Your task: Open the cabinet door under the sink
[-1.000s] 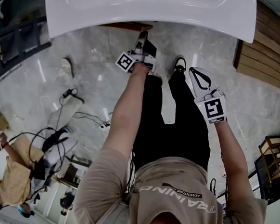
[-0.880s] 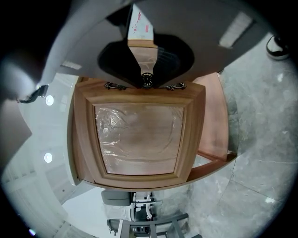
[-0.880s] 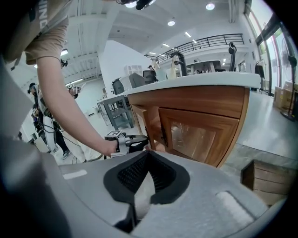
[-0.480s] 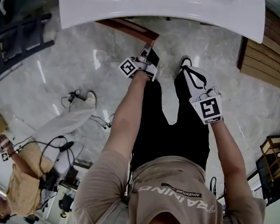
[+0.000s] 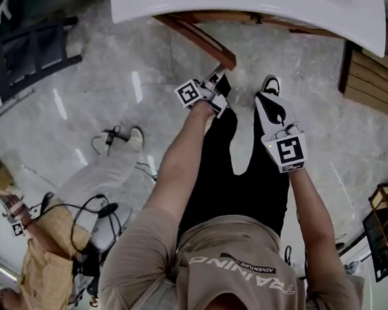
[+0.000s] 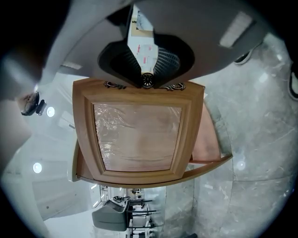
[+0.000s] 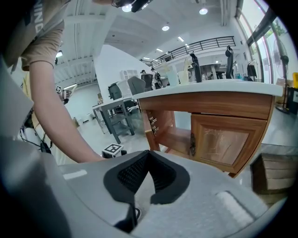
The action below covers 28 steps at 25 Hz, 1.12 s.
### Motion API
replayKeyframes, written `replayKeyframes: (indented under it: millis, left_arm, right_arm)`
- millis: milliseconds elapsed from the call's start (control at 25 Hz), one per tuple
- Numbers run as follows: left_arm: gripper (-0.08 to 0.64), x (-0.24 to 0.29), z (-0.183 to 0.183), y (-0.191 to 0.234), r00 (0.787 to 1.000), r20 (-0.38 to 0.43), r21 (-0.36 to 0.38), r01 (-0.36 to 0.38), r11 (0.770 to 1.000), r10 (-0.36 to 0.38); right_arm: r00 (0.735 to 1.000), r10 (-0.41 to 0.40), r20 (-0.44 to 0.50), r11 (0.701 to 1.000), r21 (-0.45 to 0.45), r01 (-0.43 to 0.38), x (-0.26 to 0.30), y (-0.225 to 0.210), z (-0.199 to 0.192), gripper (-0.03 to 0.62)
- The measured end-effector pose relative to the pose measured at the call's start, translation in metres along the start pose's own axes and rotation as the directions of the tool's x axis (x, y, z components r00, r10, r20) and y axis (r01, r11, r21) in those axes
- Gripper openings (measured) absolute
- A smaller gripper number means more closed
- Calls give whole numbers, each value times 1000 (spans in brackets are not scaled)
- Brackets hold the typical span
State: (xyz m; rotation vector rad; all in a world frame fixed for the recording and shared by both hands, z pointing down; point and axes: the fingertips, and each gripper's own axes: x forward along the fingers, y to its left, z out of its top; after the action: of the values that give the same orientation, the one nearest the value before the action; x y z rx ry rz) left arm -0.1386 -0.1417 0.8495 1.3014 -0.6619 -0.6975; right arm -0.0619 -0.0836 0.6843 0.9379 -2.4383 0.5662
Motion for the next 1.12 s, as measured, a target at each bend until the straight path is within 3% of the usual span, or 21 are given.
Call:
replayKeyframes:
  millis: [280,600,880,1120]
  left_arm:
    - [94,-37,7,4,994,-102,4,-26,1000,27]
    - [95,-60,8,4,985,-169,35,-41,999,46]
    - [95,-94,15,11,986,-145,44,-82,996,87]
    - [92,-133,40,12,978,-166,83,-110,990,123]
  right_arm:
    - [1000,13,16,999,32,-14,24,36,10,2]
    - [997,76,-17,997,-2,-76,16,44,8,2]
    - [998,55,-26,999,-1,-55,2,23,2,2]
    - [998,50,-29,999,-6,-50,10,43,3,2]
